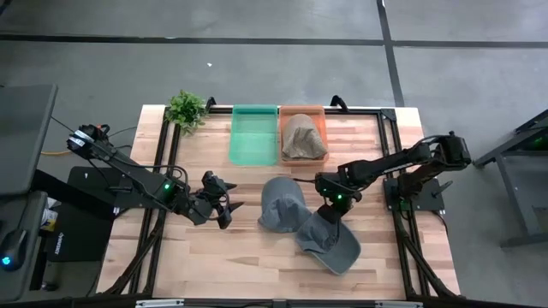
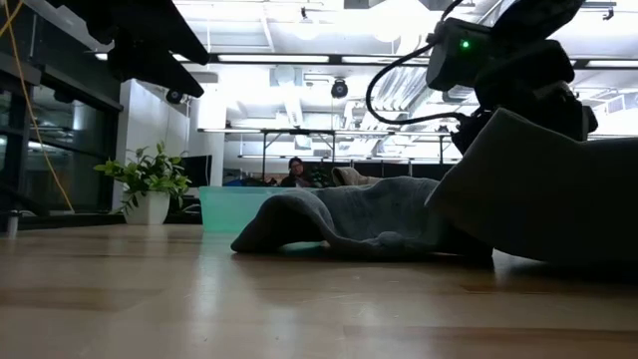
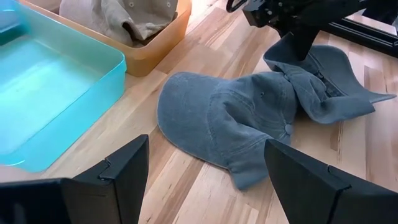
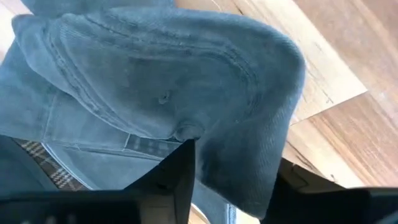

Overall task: Pick & Place hat
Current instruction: Put the bottom blue cap into the green bin

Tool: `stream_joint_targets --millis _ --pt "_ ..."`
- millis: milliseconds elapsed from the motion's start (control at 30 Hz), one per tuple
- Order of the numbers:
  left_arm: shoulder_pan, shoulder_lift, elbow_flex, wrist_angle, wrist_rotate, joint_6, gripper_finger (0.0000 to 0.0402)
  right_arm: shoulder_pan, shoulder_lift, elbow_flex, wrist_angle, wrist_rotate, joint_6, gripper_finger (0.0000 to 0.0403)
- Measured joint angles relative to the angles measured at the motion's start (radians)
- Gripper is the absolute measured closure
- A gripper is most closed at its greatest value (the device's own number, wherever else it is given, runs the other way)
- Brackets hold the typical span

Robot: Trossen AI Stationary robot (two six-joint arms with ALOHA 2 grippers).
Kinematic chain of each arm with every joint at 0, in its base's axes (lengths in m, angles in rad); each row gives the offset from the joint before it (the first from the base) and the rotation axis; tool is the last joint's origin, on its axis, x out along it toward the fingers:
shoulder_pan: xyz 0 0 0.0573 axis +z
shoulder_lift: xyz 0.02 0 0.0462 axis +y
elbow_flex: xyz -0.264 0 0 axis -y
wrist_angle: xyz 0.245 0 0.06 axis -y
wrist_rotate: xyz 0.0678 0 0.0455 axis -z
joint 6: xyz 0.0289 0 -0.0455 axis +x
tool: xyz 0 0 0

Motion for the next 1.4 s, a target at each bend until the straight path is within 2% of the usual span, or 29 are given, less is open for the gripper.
stream_joint_targets --millis 400,833,1000,1400 --pt "0.000 0.000 0.000 0.000 0.007 -0.094 0.0126 0.001 0.000 0.000 0.000 0.021 -0.006 0.0392" --pt "0.000 0.000 0.000 0.000 0.009 -0.177 0.0126 0.003 -0.010 0.000 -0.006 0.017 -0.050 0.0397" --pt "0.000 0.000 -0.001 0.027 0.011 -0.177 0.0126 0.004 -0.035 0.035 -0.073 0.036 -0.087 0.0397" --pt "0.000 0.000 -0.001 0.053 0.035 -0.199 0.0126 0.055 -0.144 0.247 -0.350 0.218 -0.121 0.0397"
